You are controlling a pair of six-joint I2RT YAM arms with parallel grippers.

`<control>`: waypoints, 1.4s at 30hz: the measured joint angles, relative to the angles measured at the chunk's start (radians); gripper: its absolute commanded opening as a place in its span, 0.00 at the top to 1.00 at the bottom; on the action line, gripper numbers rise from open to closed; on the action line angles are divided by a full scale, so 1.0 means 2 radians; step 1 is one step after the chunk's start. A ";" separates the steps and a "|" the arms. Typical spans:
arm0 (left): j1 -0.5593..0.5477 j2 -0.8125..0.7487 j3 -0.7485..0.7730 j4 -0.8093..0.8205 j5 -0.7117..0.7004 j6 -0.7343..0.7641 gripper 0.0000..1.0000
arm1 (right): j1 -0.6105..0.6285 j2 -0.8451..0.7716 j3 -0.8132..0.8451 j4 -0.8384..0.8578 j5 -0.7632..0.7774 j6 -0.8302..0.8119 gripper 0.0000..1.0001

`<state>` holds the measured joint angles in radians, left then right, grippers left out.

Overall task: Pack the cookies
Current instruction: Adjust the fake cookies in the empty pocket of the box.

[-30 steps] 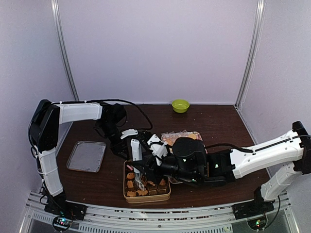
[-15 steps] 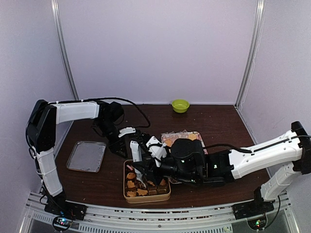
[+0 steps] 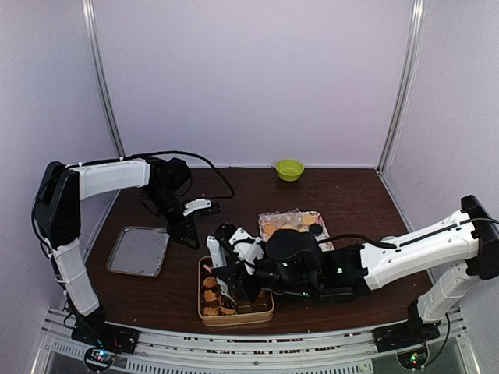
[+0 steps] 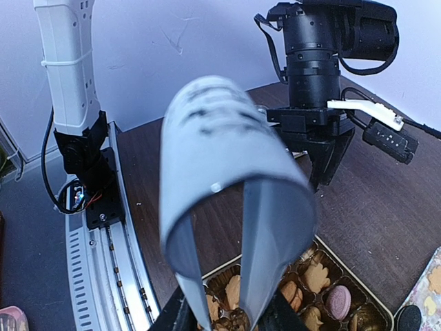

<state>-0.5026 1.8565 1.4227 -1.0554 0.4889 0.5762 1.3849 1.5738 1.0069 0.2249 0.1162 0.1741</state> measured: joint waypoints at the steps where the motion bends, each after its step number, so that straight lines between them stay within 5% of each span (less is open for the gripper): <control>1: 0.000 -0.002 -0.001 -0.002 0.000 0.000 0.48 | 0.000 -0.002 0.000 -0.002 0.000 -0.001 0.72; 42: 0.016 -0.020 -0.014 -0.015 -0.002 0.001 0.49 | -0.017 -0.026 -0.010 0.001 -0.030 0.002 0.76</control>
<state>-0.4702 1.8168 1.3956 -1.0859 0.4854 0.5789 1.3506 1.5211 0.9871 0.2272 0.0559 0.1791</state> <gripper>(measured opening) 0.513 0.250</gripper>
